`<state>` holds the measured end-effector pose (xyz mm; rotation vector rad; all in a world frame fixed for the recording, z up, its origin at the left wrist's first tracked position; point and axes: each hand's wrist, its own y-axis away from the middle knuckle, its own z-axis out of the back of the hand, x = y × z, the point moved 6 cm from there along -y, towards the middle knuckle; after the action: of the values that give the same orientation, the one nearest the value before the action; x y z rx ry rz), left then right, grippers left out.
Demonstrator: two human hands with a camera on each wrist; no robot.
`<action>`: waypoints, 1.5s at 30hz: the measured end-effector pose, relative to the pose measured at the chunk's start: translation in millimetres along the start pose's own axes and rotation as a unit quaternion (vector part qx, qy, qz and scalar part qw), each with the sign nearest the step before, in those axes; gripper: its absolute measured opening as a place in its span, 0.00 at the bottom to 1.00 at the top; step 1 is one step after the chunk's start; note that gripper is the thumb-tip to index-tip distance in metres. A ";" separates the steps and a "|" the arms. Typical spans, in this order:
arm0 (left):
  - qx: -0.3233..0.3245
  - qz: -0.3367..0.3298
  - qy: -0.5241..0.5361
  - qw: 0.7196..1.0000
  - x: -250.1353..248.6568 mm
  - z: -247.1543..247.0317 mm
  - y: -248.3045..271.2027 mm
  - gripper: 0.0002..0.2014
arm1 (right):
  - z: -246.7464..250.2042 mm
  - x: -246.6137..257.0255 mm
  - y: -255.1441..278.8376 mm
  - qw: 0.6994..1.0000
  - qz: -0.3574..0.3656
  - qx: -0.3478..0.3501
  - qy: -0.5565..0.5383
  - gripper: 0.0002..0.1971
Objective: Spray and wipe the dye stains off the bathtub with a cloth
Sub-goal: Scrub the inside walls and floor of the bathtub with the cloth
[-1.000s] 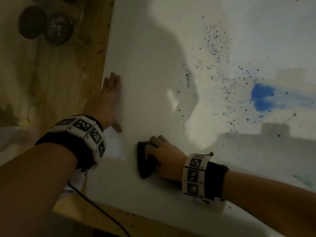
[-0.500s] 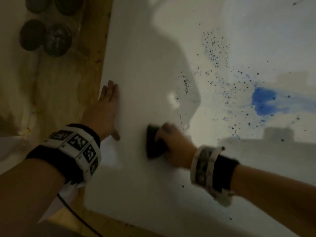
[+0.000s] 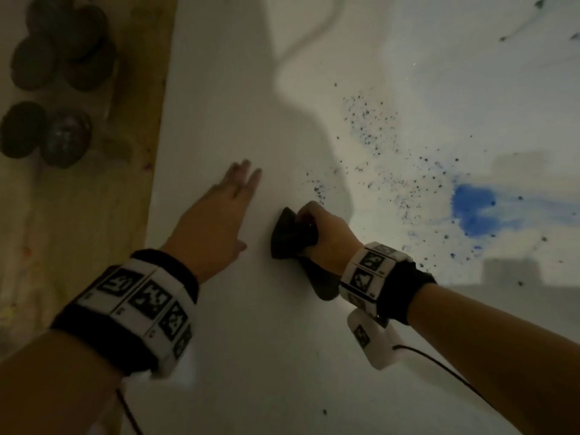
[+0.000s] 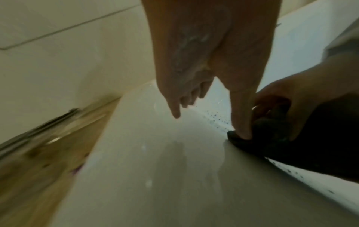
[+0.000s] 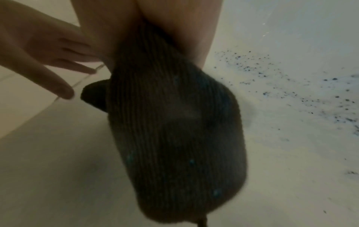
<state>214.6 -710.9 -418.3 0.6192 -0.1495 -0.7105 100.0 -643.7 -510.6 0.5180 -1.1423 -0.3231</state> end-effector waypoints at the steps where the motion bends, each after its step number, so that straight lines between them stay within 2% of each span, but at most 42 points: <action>1: 0.030 -0.016 0.012 0.999 -11.4 0.5 -15.3 0.50 | 8.4 -3.8 0.3 0.999 -0.009 -0.008 -0.032 0.19; 3: 0.078 -0.014 0.041 0.996 -30.1 0.7 -44.2 0.37 | 24.8 -13.1 -0.1 0.994 -0.024 -0.036 -0.101 0.20; 5: 0.064 -0.019 0.088 0.994 -42.1 4.3 -66.0 0.23 | 41.0 -22.7 -4.0 0.984 -0.036 -0.061 -0.165 0.19; 6: 0.043 -0.021 0.113 0.992 -45.7 6.9 -74.3 0.19 | 48.8 -26.8 -6.9 0.979 -0.036 -0.069 -0.187 0.18; 8: 0.014 -0.043 0.126 0.991 -53.9 8.8 -89.0 0.15 | 64.0 -33.7 -12.5 0.974 -0.023 -0.070 -0.214 0.16; 13: 0.011 -0.103 0.082 0.991 -80.3 14.5 -120.3 0.09 | 97.1 -45.6 -28.8 0.969 0.006 -0.033 -0.244 0.12; 15: -0.017 -0.105 0.069 0.992 -78.6 29.9 -138.4 0.07 | 113.0 -60.8 -38.3 0.964 -0.016 -0.063 -0.257 0.15; 16: -0.040 -0.103 0.063 0.992 -74.0 41.5 -147.7 0.06 | 117.2 -71.3 -41.5 0.970 -0.040 -0.070 -0.230 0.19; 17: -0.074 -0.102 0.052 0.991 -68.2 55.6 -157.1 0.08 | 115.7 -82.1 -42.6 0.980 -0.066 -0.055 -0.178 0.27; 19: -0.149 -0.100 0.007 0.984 -57.8 88.8 -174.9 0.17 | 95.0 -99.0 -40.7 0.994 -0.086 0.026 -0.056 0.40; 22: -0.239 -0.110 -0.089 0.961 -53.4 140.0 -197.2 0.22 | 48.6 -106.7 -40.0 0.986 -0.049 0.144 0.074 0.46; 25: -0.286 -0.134 -0.205 0.926 -49.0 176.2 -212.3 0.27 | 27.4 -104.6 -42.3 0.971 -0.029 0.189 0.146 0.48; 29: -0.298 -0.118 -0.300 0.899 -16.4 187.5 -217.0 0.35 | 31.5 -107.8 -46.5 0.981 -0.041 0.114 0.155 0.52; 32: -0.289 -0.023 -0.282 0.915 20.1 176.5 -213.6 0.36 | 40.3 -117.7 -55.2 0.985 -0.083 0.064 0.138 0.59; 34: -0.260 0.011 -0.238 0.936 36.2 158.6 -213.5 0.35 | 40.2 -118.2 -60.5 0.984 -0.091 0.071 0.139 0.61; 37: -0.242 0.003 -0.195 0.950 41.3 136.7 -215.3 0.32 | 30.5 -113.2 -64.2 0.980 -0.086 0.105 0.144 0.62; 40: -0.235 0.015 -0.192 0.953 40.8 130.7 -217.4 0.31 | 26.9 -112.2 -65.4 0.979 -0.092 0.111 0.143 0.63; 45: -0.210 -0.009 -0.222 0.952 21.6 111.2 -207.4 0.28 | 27.5 -111.6 -64.5 0.974 -0.103 0.123 0.157 0.62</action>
<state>76.9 -900.4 -449.6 0.0466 -0.3972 -0.8623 32.4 -648.5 -623.6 0.8781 -0.8239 -0.2684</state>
